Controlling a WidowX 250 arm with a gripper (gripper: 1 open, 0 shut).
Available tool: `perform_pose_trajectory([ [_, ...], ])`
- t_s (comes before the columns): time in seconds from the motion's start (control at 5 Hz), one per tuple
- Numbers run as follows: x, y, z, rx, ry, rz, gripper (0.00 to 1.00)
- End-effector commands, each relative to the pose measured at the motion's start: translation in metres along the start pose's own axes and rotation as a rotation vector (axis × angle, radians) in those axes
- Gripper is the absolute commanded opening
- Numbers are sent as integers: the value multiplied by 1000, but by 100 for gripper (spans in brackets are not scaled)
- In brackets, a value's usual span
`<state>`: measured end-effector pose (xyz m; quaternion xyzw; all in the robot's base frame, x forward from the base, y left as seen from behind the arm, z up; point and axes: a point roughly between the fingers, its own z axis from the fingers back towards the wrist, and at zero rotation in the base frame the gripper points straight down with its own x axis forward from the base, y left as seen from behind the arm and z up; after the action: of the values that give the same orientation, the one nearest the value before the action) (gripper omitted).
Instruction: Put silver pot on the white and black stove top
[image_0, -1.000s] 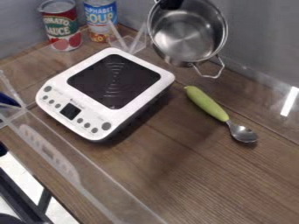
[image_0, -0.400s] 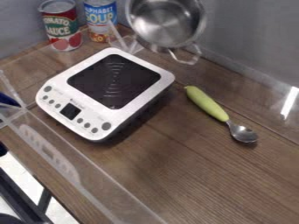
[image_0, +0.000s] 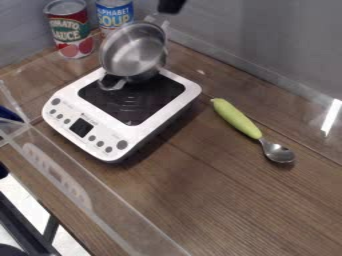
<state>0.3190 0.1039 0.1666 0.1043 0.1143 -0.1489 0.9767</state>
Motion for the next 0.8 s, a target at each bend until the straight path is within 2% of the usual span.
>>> perform_pose_trajectory([
  [0.0, 1, -4, 7, 49, -28, 16, 100],
  [0.4, 13, -1, -14, 36, 5, 35, 100],
  [0.6, 21, 5, -25, 36, 11, 51, 100],
])
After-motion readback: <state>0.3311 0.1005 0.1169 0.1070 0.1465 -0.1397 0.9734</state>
